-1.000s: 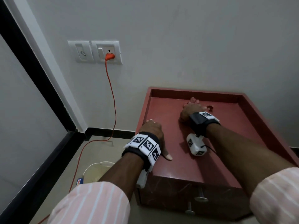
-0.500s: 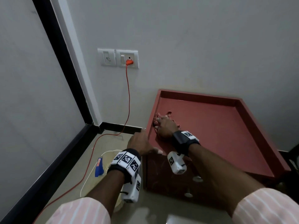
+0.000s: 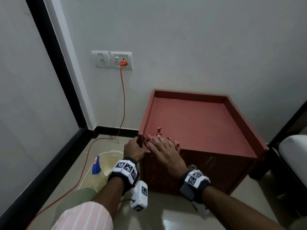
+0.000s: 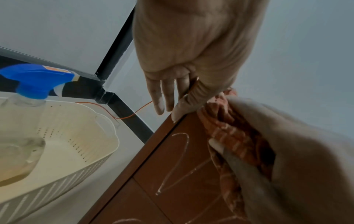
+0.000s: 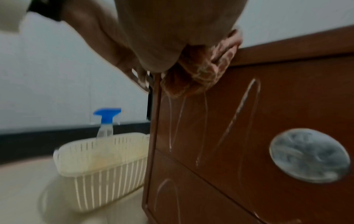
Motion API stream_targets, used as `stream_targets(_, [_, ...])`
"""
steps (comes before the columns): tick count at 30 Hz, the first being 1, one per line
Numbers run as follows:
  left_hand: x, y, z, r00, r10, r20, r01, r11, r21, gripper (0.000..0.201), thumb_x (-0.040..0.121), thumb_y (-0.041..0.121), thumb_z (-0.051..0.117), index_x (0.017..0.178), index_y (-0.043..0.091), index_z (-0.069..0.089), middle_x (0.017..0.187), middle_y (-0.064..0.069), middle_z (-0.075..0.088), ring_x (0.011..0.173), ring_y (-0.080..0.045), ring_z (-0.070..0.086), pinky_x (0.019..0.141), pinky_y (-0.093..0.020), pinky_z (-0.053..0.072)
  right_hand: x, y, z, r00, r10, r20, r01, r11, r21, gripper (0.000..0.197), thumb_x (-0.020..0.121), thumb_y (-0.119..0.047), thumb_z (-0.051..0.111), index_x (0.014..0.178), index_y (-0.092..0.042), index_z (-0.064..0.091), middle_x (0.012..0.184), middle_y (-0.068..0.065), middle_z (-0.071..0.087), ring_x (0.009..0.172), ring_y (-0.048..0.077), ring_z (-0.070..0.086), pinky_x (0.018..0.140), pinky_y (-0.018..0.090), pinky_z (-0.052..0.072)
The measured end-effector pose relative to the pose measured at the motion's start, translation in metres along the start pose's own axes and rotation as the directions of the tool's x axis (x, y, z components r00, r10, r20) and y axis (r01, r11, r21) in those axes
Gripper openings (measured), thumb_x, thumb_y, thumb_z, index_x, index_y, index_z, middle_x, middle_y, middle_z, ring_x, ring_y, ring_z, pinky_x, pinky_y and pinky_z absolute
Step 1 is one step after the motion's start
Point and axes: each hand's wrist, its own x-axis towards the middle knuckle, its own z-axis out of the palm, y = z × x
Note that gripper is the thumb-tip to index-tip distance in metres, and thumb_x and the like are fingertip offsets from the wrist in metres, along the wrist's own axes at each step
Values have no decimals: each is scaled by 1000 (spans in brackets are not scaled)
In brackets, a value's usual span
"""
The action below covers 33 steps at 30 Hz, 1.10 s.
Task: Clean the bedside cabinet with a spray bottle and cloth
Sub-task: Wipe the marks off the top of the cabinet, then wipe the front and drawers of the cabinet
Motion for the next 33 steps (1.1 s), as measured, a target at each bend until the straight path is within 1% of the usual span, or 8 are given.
stream_targets(4, [3, -28, -4, 1000, -18, 18, 20, 998, -59, 32, 77, 9, 63, 101, 24, 77, 102, 1, 77, 102, -19, 70, 93, -24, 50, -7, 9, 12, 965, -235, -119, 210, 958, -195, 48, 92, -16, 61, 138, -4, 52, 150, 23, 40, 142, 41, 33, 108, 58, 36])
stream_targets(8, [17, -39, 11, 985, -171, -26, 164, 971, -174, 24, 73, 19, 53, 71, 33, 73, 94, -1, 77, 91, -26, 71, 87, -39, 57, -3, 25, 23, 882, -409, -232, 341, 896, -284, 48, 93, -17, 63, 137, -3, 54, 145, 20, 48, 140, 34, 40, 105, 51, 44])
stream_targets(11, [17, -37, 25, 964, -234, -126, 207, 958, -197, 20, 85, 21, 56, 92, 25, 74, 98, -2, 74, 92, -27, 66, 80, -30, 52, -3, 31, 33, 866, -440, -239, 373, 885, -278, 49, 92, -23, 64, 136, -5, 56, 147, 15, 48, 140, 28, 41, 108, 47, 41])
stream_targets(17, [12, -55, 37, 959, -276, -68, 254, 940, -226, 18, 84, 30, 66, 100, 24, 72, 99, 0, 73, 88, -23, 64, 83, -31, 51, -11, 44, 80, 847, -479, 232, 518, 842, -151, 66, 95, -29, 42, 154, -10, 17, 151, 1, 44, 134, 18, 49, 118, 34, 27])
stream_targets(21, [10, -69, 42, 926, -377, 5, 361, 883, -300, 13, 82, 28, 67, 88, 20, 75, 101, -11, 73, 91, -31, 63, 86, -35, 53, 8, 40, 68, 702, -584, 408, 692, 694, -199, 59, 90, -35, 27, 143, -21, 48, 147, -9, 49, 138, 7, 42, 118, 32, 19])
stream_targets(24, [18, -74, 54, 878, -479, -13, 431, 802, -415, 38, 77, 46, 59, 87, 12, 70, 99, -19, 71, 94, -39, 66, 88, -46, 56, 28, 38, 44, 652, -693, 307, 746, 513, -425, 50, 97, -22, 28, 144, -14, 46, 154, 8, 40, 146, 24, 31, 123, 45, 10])
stream_targets(30, [40, -85, 71, 828, -560, -20, 445, 680, -583, 52, 79, 40, 56, 109, 0, 67, 109, -25, 67, 102, -43, 63, 93, -50, 53, 8, 26, 73, 868, -487, 97, 490, 871, -18, 46, 107, -27, 25, 146, -11, 41, 152, 5, 43, 141, 19, 36, 122, 31, 19])
stream_targets(33, [42, -95, 73, 809, -577, 107, 492, 569, -659, 39, 74, 18, 50, 100, -7, 66, 87, -26, 66, 78, -41, 62, 73, -42, 53, 0, 30, 83, 764, -474, 438, 409, 880, 240, 56, 98, -27, 26, 148, -4, 38, 156, 12, 35, 146, 25, 27, 120, 39, 25])
